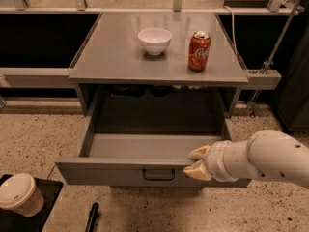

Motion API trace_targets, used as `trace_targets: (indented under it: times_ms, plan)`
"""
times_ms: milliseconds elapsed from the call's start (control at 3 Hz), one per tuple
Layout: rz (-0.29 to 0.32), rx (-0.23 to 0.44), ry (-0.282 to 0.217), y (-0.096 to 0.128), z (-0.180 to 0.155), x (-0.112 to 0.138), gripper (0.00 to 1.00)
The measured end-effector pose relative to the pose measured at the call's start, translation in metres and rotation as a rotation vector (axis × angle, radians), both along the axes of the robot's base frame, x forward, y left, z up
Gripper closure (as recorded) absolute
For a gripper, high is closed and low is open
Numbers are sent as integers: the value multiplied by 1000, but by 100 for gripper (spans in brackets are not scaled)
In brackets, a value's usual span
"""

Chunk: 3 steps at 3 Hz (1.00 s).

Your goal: Open top drawer

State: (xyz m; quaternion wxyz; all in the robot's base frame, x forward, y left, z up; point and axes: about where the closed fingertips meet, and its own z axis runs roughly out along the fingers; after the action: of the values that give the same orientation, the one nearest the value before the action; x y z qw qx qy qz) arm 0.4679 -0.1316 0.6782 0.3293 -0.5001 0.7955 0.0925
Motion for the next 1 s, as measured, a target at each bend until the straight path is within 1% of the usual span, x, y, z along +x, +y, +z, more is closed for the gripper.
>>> trace_targets:
  times_ms: [333,667,1000]
  plan:
    - [0,0,0,2,5,0,100]
    - [3,7,0,2,2,-9,100]
    - [3,7,0,2,5,-9,100]
